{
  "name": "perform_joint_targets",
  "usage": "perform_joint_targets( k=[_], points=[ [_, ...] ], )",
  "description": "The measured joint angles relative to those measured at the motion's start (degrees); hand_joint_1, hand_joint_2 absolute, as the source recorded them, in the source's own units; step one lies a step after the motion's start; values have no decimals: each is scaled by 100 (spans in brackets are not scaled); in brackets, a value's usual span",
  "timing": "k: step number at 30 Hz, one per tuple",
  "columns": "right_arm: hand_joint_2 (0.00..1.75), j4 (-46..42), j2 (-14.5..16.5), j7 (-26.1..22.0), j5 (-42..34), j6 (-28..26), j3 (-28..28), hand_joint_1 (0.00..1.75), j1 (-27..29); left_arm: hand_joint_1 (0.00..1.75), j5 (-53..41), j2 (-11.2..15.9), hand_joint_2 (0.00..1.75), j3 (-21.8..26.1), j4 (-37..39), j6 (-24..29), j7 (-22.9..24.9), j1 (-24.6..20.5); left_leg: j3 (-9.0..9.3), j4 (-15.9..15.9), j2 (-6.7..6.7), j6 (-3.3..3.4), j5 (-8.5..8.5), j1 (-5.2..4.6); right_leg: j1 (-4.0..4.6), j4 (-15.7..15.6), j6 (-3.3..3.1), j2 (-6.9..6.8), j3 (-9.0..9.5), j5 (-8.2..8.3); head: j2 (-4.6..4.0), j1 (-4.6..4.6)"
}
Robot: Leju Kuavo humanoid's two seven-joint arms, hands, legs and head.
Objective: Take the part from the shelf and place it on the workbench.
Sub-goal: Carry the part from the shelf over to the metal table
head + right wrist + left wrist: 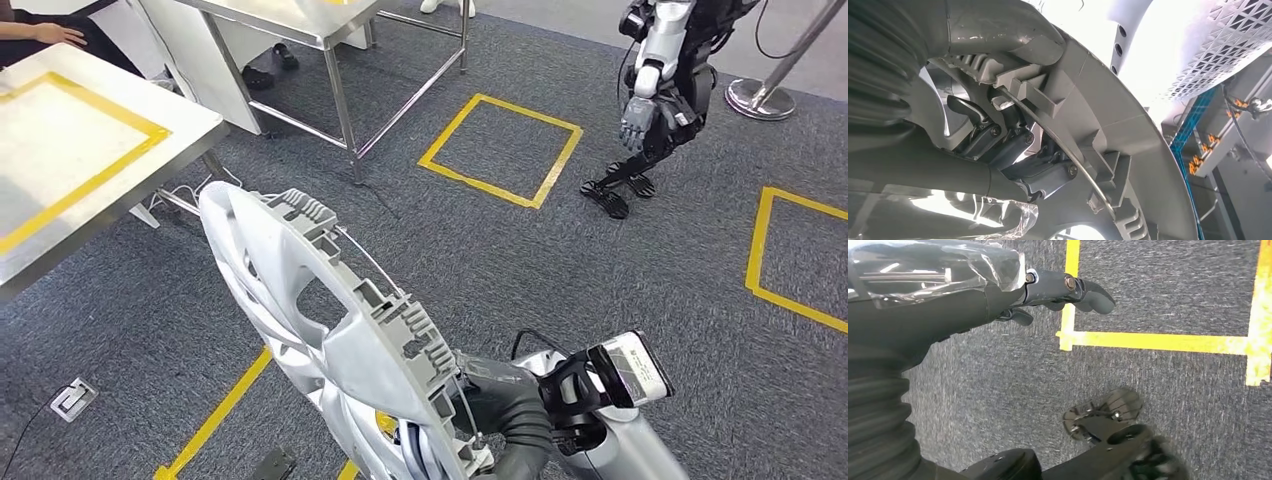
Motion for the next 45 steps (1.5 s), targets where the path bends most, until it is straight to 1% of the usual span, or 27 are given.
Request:
perform_joint_targets(
  k=[2, 4, 6, 8, 10, 12, 13, 14, 16, 17, 19, 21, 22, 24, 26, 28, 29, 30, 32, 34, 35, 37, 39, 41, 43, 44, 45],
  points=[
    [175, -3, 8, 1, 0, 0, -2, 175, -8, 0, 0, 4, 175, 6, -1, 1, -5, -14, 367, -725, 231, 87, 245, -78, 22, -17, 5, -101, 36, -21, 0, 3],
    [175, -5, 11, 0, -1, 0, -3, 175, -14, 0, 0, 10, 175, 12, -3, 2, -12, -34, 489, -987, 354, 139, 257, -153, 23, -43, 40, -198, 60, -38, 0, 5],
    [175, -8, 14, 0, -1, 0, -3, 175, -20, 0, 0, 24, 175, 23, -4, 4, -15, -34, 542, -1069, 234, 176, 284, -164, 12, -68, 98, -286, 93, -59, 0, 3],
    [175, -15, 14, 1, -2, 0, -2, 175, -32, 0, -1, 21, 175, 34, -10, 5, -19, -32, 665, -1201, 95, 211, 347, -138, 5, 89, 119, -139, 55, -143, 0, 11],
    [175, -22, 2, -2, -5, 0, -5, 175, -38, 0, -2, 6, 175, 38, -17, 5, -22, -53, 733, -1263, -43, 235, 387, -122, -4, 675, 78, 134, -233, -369, 0, 22],
    [175, -25, -21, 0, -1, -1, -5, 175, -20, 0, -2, -3, 175, 40, -18, 4, -21, -67, 736, -1257, -205, 248, 387, -123, -8, 1370, 66, 239, -639, -581, 0, 25],
    [175, -25, -33, 3, 4, -1, -2, 175, -5, 0, -2, -10, 175, 40, -18, 3, -21, -64, 740, -1253, -295, 246, 382, -119, -12, 1499, 96, 253, -748, -582, 0, 25],
    [175, -25, -43, 5, 6, -1, -1, 175, 3, 0, -2, -15, 175, 40, -18, 3, -21, -58, 747, -1246, -385, 236, 375, -112, -22, 1389, 150, 265, -741, -482, 0, 25],
    [175, -25, -53, 7, 7, 0, -2, 175, 3, 0, -2, -24, 175, 40, -19, 2, -21, -51, 753, -1205, -556, 189, 338, -86, -66, 634, 276, 370, -450, -109, 0, 27],
    [175, -26, -52, 7, 7, 0, -1, 175, 1, 0, -2, -25, 175, 41, -19, 2, -21, -50, 737, -1159, -633, 151, 305, -87, -85, 269, 298, 446, -286, 54, 0, 28],
    [175, -28, -52, 7, 6, 0, 1, 175, 0, 0, -2, -25, 175, 42, -19, 2, -21, -37, 691, -1098, -742, 88, 260, -84, -87, -63, 253, 535, -130, 198, 0, 30],
    [175, -29, -42, 7, 5, 0, 0, 175, -5, 0, -2, -13, 175, 40, -18, 2, -21, -5, 664, -1087, -804, 49, 242, -66, -68, -62, 168, 463, -115, 204, 0, 28],
    [175, -29, -32, 7, 6, 0, -1, 175, -14, 0, -2, -9, 175, 39, -18, 2, -21, 10, 651, -1056, -751, 27, 218, -64, -73, -69, 138, 424, -103, 200, 0, 24],
    [175, -29, -7, 6, 3, -1, -4, 175, -28, 0, -2, 1, 175, 38, -19, 2, -21, 9, 489, -712, -461, -30, 29, -61, -90, -84, 65, 327, -70, 181, 0, 9],
    [175, -29, 2, 5, 2, -2, -3, 175, -31, 0, -2, -1, 175, 40, -20, 4, -21, -4, 92, 23, -161, -80, -283, -42, -61, -85, 6, 212, -53, 151, 0, -2],
    [175, -29, -1, 7, 7, -3, 4, 175, -27, 0, -2, -5, 175, 40, -20, 4, -21, 5, -228, 533, -76, -101, -396, -19, -41, -85, -17, 92, -45, 126, 0, -3],
    [175, -29, -2, 7, 9, -3, 8, 175, -27, 0, -1, -8, 175, 40, -20, 4, -21, 12, -237, 490, -59, -100, -304, -14, -36, -84, -20, 33, -37, 115, 0, -3],
    [175, -29, -2, 7, 11, -4, 10, 175, -28, 0, -1, -7, 175, 40, -20, 5, -22, 15, -112, 210, -24, -85, -122, -16, -32, -85, -17, -24, -20, 102, 0, -3],
    [175, -30, -1, 7, 19, -22, 11, 175, -36, 0, -4, 1, 175, 42, -20, 6, -30, 8, 307, -603, 216, -15, 234, -56, -12, -89, 8, -134, 30, 68, 0, -2],
    [175, -33, -7, 6, 35, -61, 14, 175, -44, 0, -31, 4, 175, 47, -24, 7, -41, -8, 531, -1041, 407, 59, 344, -117, 1, -102, 57, -236, 71, 35, 0, -1],
    [175, -37, -9, 6, 48, -80, 16, 175, -46, 0, -51, 8, 175, 54, -26, 6, -43, -13, 528, -1058, 393, 83, 324, -140, 3, -117, 87, -292, 88, 24, 0, 0],
    [175, -58, -13, 8, 75, -103, 22, 175, -52, 0, -96, 10, 175, 69, -29, 2, -43, -7, 574, -1140, 249, 138, 357, -139, 3, -140, 146, -357, 136, 3, 0, 3],
    [175, -91, -23, 9, 99, -111, 27, 175, -61, 0, -129, 1, 175, 81, -34, -5, -37, -17, 668, -1253, 93, 192, 422, -99, 5, 84, 158, -132, 55, -108, 0, 17],
    [175, -110, -46, 12, 127, -114, 30, 175, -60, 0, -150, -25, 175, 99, -40, -9, -27, -62, 712, -1295, -74, 226, 448, -80, -6, 761, 116, 171, -301, -367, 0, 33],
    [175, -114, -72, 28, 167, -114, 38, 175, -50, 0, -161, -56, 175, 131, -42, -6, -17, -94, 716, -1291, -261, 240, 439, -86, -10, 1350, 123, 251, -660, -526, 0, 39],
    [175, -114, -80, 38, 183, -114, 42, 175, -48, 0, -166, -69, 175, 147, -42, -3, -13, -98, 721, -1286, -357, 238, 433, -85, -16, 1356, 163, 260, -708, -476, 0, 39],
    [175, -116, -87, 44, 194, -115, 44, 175, -50, 0, -171, -80, 175, 160, -42, -1, -8, -98, 729, -1276, -451, 227, 422, -80, -28, 1119, 219, 276, -634, -331, 0, 39]
  ],
)
